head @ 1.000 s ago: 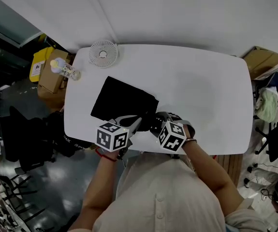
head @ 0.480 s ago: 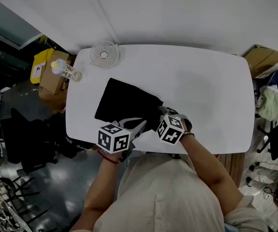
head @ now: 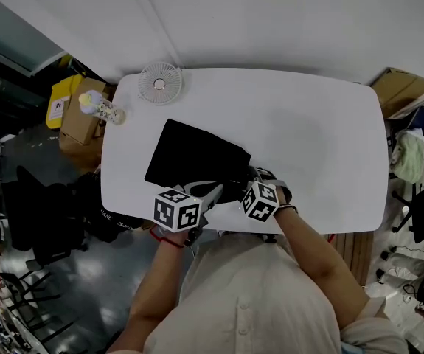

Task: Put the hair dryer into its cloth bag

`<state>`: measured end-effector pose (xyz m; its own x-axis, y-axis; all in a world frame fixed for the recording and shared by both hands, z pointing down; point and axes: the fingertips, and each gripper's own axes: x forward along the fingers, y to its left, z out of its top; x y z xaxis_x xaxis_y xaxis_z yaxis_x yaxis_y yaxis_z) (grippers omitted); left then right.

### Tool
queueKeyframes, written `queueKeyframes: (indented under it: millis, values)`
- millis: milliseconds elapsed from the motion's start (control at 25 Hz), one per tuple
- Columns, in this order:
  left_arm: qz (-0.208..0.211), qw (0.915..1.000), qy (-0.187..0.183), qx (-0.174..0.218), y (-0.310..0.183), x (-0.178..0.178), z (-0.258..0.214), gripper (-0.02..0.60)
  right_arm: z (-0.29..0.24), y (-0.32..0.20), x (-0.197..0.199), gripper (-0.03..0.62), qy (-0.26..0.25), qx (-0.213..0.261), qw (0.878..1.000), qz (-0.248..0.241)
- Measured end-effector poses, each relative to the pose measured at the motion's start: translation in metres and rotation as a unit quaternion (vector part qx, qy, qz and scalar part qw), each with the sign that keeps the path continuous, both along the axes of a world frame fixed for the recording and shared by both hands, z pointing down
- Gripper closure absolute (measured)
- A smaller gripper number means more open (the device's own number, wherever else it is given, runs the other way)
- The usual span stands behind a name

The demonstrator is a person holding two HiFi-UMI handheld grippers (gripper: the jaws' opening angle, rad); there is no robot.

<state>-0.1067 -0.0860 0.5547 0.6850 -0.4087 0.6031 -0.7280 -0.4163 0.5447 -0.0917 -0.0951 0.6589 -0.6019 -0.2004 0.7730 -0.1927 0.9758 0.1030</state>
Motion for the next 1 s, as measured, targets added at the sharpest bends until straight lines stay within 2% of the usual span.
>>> queueKeyframes:
  millis: [120, 280, 400, 600, 760, 840, 1000]
  values:
    - [-0.004, 1.0000, -0.002, -0.001, -0.001, -0.002, 0.002, 0.560, -0.016, -0.001, 0.008, 0.319, -0.037, -0.014, 0.999, 0.030]
    - [-0.011, 0.9999, -0.001, -0.003, -0.003, -0.006, 0.004, 0.560, -0.043, -0.002, 0.038, 0.319, -0.101, -0.021, 0.992, 0.077]
    - [-0.017, 0.9998, 0.001, -0.006, -0.005, -0.008, 0.006, 0.560, -0.042, 0.003, 0.064, 0.319, -0.113, -0.025, 0.989, 0.097]
    - [-0.029, 0.9995, 0.005, -0.010, -0.009, -0.012, 0.006, 0.560, -0.014, 0.014, 0.089, 0.319, -0.063, -0.017, 0.994, 0.086]
    - [-0.044, 0.9989, 0.013, -0.013, -0.013, -0.015, 0.006, 0.560, 0.002, 0.016, 0.092, 0.329, -0.014, 0.024, 0.999, 0.047]
    - [-0.051, 0.9984, 0.016, -0.016, -0.014, -0.017, 0.006, 0.560, 0.004, 0.012, 0.093, 0.409, 0.008, 0.059, 0.998, 0.031]
    - [-0.065, 0.9974, 0.023, -0.020, -0.016, -0.021, 0.007, 0.560, 0.001, 0.012, 0.092, 0.448, 0.034, 0.086, 0.996, -0.011]
